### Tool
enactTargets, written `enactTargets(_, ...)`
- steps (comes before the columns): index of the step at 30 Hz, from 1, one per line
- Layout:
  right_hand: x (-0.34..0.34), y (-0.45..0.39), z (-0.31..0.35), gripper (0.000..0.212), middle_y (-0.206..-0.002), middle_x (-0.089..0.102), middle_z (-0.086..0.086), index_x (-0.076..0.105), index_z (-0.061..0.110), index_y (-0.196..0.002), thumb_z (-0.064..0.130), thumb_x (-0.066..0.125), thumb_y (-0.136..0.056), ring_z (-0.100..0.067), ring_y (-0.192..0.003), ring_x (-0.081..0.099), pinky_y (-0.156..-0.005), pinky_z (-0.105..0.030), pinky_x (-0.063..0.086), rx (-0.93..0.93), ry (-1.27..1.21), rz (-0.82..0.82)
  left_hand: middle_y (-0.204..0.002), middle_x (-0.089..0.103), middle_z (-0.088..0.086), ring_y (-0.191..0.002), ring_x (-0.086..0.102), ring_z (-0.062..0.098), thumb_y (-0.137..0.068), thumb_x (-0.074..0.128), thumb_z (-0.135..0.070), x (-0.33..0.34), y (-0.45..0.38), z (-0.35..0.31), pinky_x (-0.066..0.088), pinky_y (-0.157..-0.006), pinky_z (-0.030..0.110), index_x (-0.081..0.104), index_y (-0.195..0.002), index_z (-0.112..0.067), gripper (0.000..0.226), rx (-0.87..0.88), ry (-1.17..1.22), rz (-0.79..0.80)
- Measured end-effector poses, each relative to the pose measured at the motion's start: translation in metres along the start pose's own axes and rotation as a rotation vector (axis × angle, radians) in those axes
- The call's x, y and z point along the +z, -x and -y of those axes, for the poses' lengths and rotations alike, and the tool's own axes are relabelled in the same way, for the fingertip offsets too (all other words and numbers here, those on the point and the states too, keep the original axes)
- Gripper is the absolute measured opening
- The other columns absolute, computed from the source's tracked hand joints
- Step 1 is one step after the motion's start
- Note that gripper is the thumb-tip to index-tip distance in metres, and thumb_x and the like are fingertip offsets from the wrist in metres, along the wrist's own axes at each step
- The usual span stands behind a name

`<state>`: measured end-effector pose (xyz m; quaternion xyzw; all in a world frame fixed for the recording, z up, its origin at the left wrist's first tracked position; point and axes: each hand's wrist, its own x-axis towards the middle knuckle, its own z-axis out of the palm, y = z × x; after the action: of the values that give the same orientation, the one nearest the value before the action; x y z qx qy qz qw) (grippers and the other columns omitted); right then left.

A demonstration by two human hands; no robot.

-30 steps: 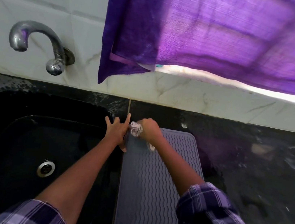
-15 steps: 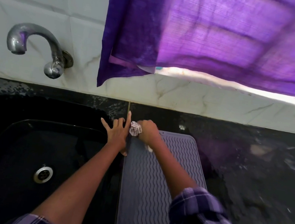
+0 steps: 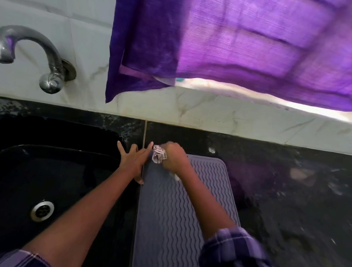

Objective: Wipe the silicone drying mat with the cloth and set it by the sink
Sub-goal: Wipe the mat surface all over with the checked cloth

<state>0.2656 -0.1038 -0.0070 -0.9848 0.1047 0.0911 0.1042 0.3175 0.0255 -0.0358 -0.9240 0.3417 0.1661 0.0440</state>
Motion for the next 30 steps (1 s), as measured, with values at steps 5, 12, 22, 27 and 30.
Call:
enactTargets(5,0.024,-0.010,0.006,0.039,-0.119,0.061,-0.016,0.057,0.008,-0.120,0.024,0.061,-0.085,-0.031,-0.108,0.058,-0.090,-0.037,0.048,0.058,0.065,0.022,-0.146,0.038,0.011,-0.142,0.019,0.027,-0.065,0.081,-0.048,-0.004,-0.002,0.001,0.002,-0.110,0.071,0.000,-0.155,-0.024,0.123,-0.019,-0.068,0.041)
enactTargets(12,0.034,0.053,0.006,0.022,-0.086,0.064,-0.017,0.065,0.002,-0.092,0.019,0.067,-0.077,-0.025,-0.077,0.057,-0.067,-0.025,0.039,0.017,-0.018,0.317,-0.142,0.046,0.008,-0.140,0.024,0.030,-0.060,0.084,-0.046,-0.008,-0.006,-0.005,0.006,-0.107,0.073,0.020,-0.150,-0.021,0.112,-0.024,-0.137,0.041)
enactTargets(22,0.036,0.021,0.020,0.030,-0.112,0.067,-0.015,0.063,0.007,-0.111,0.021,0.061,-0.085,-0.030,-0.103,0.062,-0.090,-0.035,0.049,0.120,-0.003,-0.025,-0.135,0.053,0.002,-0.135,0.036,0.024,-0.099,0.042,-0.013,-0.022,-0.021,-0.005,0.002,-0.110,0.072,0.051,-0.135,-0.024,0.039,0.040,-0.156,0.043)
enactTargets(27,0.048,0.059,0.025,0.023,-0.098,0.070,-0.015,0.068,0.007,-0.092,0.025,0.067,-0.077,-0.029,-0.086,0.063,-0.071,-0.027,0.041,0.076,-0.005,0.310,-0.139,0.050,0.002,-0.135,0.034,0.026,-0.100,0.041,-0.018,-0.014,-0.013,0.002,0.008,-0.111,0.068,0.042,-0.142,-0.028,0.044,0.069,-0.168,0.003)
enactTargets(30,0.029,0.047,0.031,0.034,-0.110,0.067,-0.019,0.065,0.002,-0.106,0.024,0.065,-0.080,-0.028,-0.087,0.059,-0.076,-0.031,0.042,0.095,0.052,0.406,-0.136,0.050,0.009,-0.135,0.032,0.029,-0.099,0.042,-0.016,-0.010,-0.007,0.002,0.007,-0.114,0.065,0.045,-0.139,-0.027,0.042,0.073,-0.097,-0.019)
